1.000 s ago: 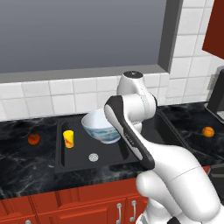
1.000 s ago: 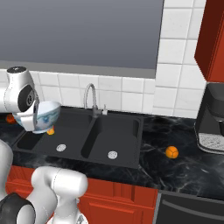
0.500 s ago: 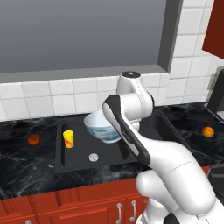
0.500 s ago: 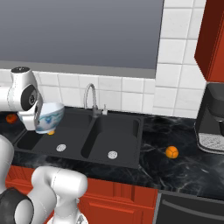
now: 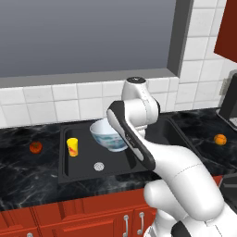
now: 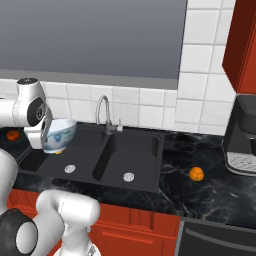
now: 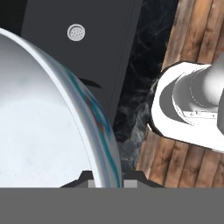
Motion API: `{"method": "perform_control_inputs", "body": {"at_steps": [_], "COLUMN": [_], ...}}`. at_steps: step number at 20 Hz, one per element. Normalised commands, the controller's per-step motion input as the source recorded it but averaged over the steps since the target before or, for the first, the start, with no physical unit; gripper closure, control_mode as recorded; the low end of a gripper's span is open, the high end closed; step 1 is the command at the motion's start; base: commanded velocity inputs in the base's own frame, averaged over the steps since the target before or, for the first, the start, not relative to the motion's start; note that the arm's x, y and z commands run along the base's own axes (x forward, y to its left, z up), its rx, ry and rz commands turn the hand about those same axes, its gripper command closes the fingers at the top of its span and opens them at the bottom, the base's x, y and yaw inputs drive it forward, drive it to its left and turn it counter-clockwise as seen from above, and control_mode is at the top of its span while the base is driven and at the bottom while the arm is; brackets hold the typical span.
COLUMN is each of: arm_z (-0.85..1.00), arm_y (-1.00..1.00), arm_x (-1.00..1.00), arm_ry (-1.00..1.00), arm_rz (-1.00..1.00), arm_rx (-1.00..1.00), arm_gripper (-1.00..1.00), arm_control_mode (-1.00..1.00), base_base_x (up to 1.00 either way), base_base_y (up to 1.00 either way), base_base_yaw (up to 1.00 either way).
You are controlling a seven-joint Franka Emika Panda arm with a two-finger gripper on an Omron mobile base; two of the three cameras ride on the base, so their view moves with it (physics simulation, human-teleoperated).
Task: Remove the tomato and orange from the sink. Then move the bowl and cup from the counter to the sink for washing.
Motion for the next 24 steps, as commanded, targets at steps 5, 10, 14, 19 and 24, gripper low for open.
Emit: {"method": "perform_control_inputs", "body": {"at_steps": [5,10,14,19,24], "arm_z": [-0.15,-0.16,-0.14,-0.17,-0.17], "arm_y": [0.00,0.00,-0.02,-0.01,-0.01], "arm_x": [0.05,0.05,0.06,0.10,0.10], "arm_ry": [0.00,0.00,0.00,0.00,0.00], "arm_rz": [-0.03,-0.04,-0.04,-0.03,-0.02], "arm_rx": [0.00,0.01,0.05,0.03,0.02], "arm_gripper": [1.00,1.00,1.00,1.00,1.00], "arm_control_mode": [-1.00,-1.00,-1.00,-1.00,-1.00], "base_base_x": [0.00,0.00,0.00,0.00,0.00], "base_base_y": [0.00,0.00,0.00,0.00,0.00], "base_base_yaw": [0.00,0.00,0.00,0.00,0.00]}}
